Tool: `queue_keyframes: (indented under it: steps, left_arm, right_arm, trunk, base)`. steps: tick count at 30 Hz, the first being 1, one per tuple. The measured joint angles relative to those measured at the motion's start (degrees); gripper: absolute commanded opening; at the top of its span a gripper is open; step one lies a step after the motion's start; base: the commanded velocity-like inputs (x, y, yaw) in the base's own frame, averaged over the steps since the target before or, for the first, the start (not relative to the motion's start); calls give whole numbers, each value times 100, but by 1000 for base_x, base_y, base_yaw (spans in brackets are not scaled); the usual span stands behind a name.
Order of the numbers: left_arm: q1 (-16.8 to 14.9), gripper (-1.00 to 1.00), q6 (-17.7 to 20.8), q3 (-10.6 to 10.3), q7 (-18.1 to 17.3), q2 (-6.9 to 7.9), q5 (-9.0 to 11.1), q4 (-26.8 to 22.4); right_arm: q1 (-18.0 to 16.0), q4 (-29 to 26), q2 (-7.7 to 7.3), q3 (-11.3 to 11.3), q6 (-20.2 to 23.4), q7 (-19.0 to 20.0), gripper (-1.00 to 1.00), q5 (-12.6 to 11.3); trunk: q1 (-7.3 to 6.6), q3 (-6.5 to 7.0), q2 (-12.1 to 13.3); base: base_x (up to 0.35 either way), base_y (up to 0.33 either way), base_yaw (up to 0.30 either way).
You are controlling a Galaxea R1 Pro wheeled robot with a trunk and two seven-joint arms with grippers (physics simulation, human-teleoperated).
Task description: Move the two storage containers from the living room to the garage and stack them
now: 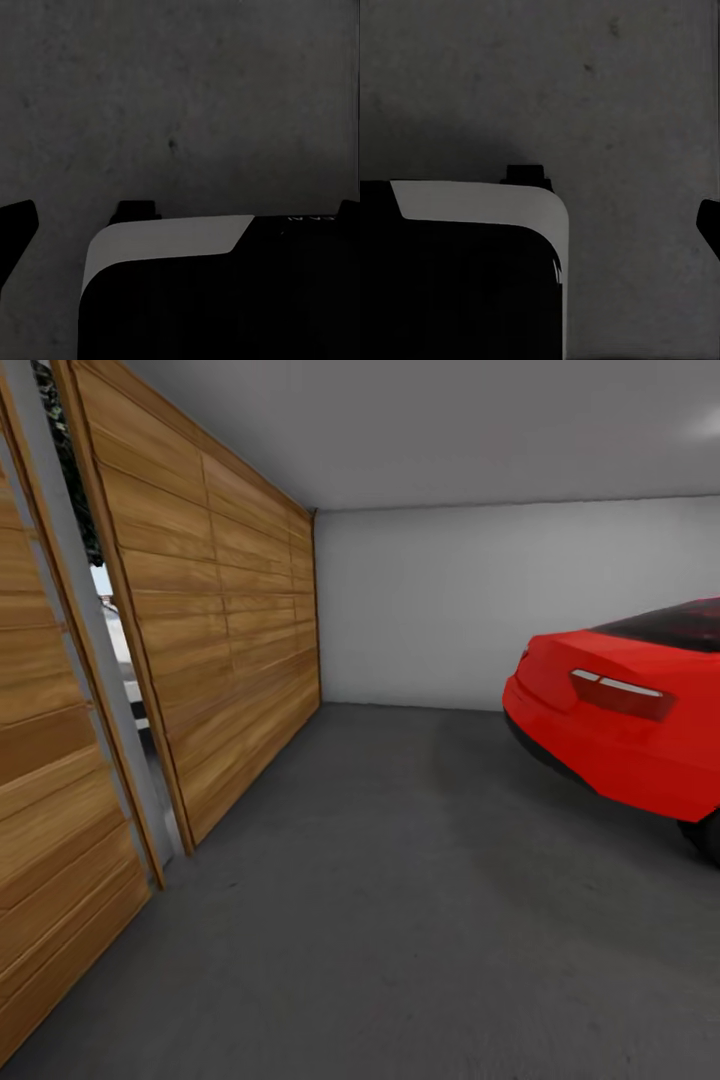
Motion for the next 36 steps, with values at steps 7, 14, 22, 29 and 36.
queue_keyframes:
  steps: [7, 14, 22, 29, 36]
  left_arm:
    - [0, 100, 0, 0, 0, 0, 0, 0]
    - [0, 100, 0, 0, 0, 0, 0, 0]
    - [0, 100, 0, 0, 0, 0, 0, 0]
    - [0, 100, 0, 0, 0, 0, 0, 0]
    - [0, 100, 0, 0, 0, 0, 0, 0]
  right_arm:
    - [0, 0, 2, 3, -1, 0, 100, 0]
    - [0, 0, 0, 2, -1, 0, 100, 0]
    - [0, 1, 2, 2, -1, 0, 100, 1]
    - [0, 0, 2, 1, -1, 0, 100, 2]
    - [0, 0, 1, 2, -1, 0, 100, 7]
  trunk:
    - [0, 19, 0]
    - [0, 38, 0]
    - [0, 60, 0]
    - [0, 78, 0]
    - [0, 98, 0]
  base:
    - [0, 0, -266]
    - [0, 0, -266]
    - [0, 0, -266]
    - [0, 0, -266]
    - [0, 0, -265]
